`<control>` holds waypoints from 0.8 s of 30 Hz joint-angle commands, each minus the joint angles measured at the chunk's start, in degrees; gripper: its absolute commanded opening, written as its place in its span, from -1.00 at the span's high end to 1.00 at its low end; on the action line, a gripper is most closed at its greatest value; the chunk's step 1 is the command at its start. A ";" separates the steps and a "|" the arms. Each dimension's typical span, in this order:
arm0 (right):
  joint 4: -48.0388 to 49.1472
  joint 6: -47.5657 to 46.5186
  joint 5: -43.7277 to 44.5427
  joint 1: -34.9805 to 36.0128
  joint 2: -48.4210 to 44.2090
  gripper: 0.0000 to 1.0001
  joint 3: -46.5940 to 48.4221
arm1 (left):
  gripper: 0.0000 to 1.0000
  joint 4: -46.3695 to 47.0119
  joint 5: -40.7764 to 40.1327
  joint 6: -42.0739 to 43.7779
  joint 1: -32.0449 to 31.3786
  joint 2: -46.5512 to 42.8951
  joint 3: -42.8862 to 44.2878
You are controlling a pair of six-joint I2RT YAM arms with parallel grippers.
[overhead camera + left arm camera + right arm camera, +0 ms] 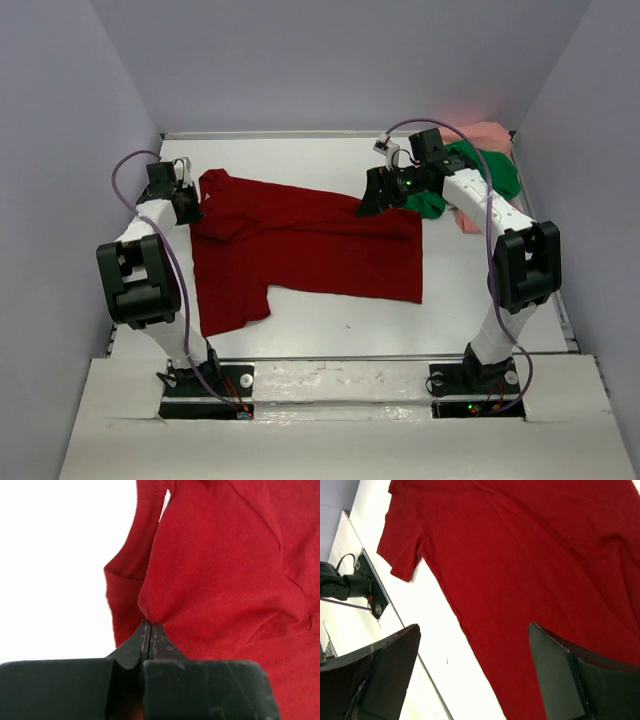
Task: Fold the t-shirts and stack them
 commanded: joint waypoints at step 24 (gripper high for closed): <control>1.48 0.13 -2.28 0.28 -0.79 -0.88 0.21 | -0.98 -2.86 0.73 4.79 5.90 -4.50 -3.80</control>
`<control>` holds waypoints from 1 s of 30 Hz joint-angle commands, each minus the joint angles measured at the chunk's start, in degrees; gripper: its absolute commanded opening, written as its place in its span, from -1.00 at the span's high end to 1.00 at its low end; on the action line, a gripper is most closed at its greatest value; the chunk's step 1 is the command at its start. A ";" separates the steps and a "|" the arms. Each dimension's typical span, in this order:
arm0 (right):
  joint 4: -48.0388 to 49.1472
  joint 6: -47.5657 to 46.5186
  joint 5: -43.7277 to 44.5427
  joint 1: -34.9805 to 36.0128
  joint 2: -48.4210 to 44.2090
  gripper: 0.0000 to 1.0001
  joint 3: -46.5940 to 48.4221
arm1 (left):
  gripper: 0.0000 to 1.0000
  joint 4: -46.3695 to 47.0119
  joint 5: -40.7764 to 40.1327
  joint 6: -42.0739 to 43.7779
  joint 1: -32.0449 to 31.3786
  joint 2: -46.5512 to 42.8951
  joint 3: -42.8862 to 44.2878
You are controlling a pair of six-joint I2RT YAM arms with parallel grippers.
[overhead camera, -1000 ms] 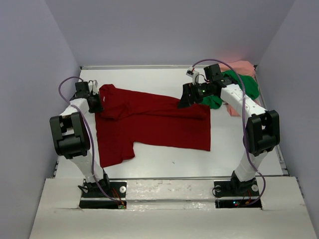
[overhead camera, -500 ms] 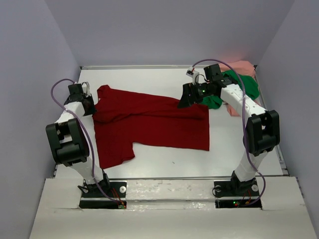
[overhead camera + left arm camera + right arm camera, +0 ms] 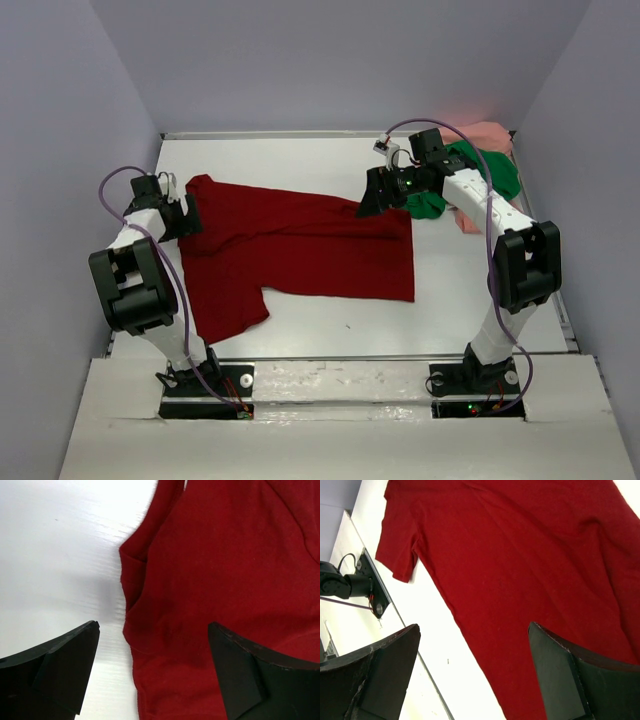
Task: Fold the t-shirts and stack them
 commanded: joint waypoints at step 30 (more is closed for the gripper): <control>6.40 -2.17 14.92 0.28 5.81 0.28 -0.06 | -0.98 2.11 25.57 4.30 -8.79 -8.79 2.73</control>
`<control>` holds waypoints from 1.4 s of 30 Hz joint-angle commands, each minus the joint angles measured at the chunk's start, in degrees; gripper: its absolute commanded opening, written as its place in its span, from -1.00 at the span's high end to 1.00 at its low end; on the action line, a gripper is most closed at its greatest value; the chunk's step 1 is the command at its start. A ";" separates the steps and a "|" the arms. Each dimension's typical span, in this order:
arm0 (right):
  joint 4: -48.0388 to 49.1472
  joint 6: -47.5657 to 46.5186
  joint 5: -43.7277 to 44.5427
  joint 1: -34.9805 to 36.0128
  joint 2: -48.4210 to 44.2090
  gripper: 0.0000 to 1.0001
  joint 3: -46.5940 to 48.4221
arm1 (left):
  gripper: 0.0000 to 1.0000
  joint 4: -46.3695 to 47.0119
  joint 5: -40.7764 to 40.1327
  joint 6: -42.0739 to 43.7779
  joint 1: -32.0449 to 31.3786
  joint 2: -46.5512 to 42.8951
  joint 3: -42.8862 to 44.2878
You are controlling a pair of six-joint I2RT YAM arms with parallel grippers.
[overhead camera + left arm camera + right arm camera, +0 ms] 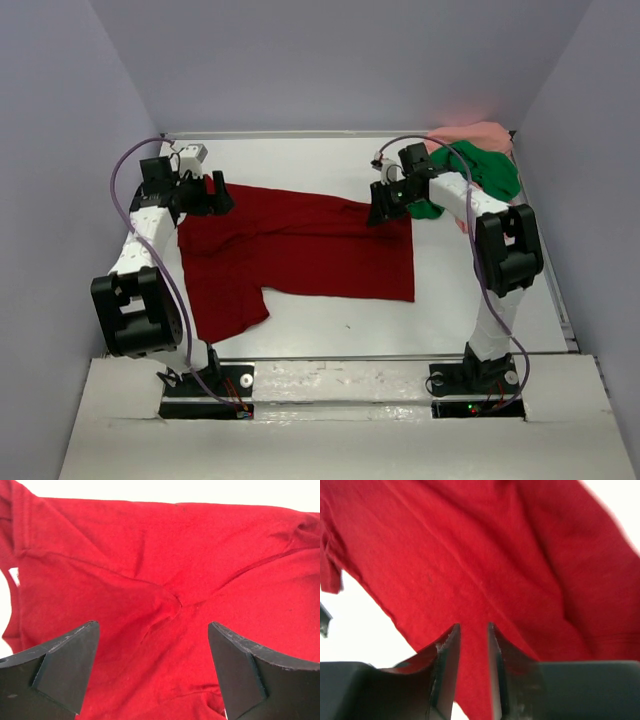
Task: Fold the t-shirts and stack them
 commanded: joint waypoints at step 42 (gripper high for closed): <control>21.44 -0.42 -7.51 -5.17 -13.77 1.00 -9.18 | -0.98 8.92 -2.57 -0.43 -3.19 -4.88 -6.08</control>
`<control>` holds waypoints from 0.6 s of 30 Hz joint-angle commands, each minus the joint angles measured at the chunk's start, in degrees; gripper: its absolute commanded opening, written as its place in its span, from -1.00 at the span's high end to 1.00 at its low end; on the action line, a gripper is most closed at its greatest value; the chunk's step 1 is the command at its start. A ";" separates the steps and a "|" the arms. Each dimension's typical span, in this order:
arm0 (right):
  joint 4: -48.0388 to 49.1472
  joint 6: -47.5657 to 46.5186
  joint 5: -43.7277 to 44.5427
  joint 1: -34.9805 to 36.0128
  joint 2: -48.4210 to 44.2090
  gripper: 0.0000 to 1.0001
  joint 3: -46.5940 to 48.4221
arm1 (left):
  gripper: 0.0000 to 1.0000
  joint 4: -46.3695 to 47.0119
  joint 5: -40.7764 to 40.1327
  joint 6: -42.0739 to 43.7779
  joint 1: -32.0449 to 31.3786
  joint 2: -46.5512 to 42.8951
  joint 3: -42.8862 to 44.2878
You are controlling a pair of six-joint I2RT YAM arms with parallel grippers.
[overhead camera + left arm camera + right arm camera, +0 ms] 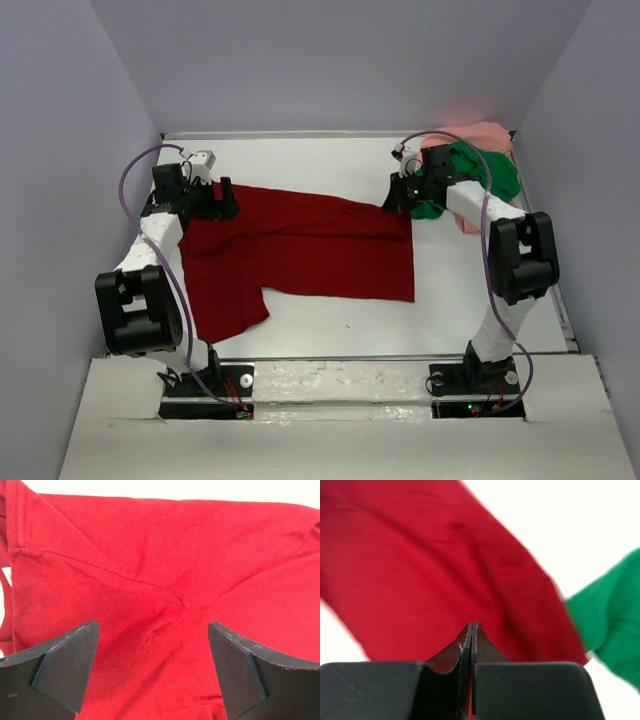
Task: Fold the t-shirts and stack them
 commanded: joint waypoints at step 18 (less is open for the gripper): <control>-36.00 -3.76 -6.58 -0.19 -15.34 -0.67 0.23 | -0.98 -34.77 0.31 8.18 0.16 -0.49 11.62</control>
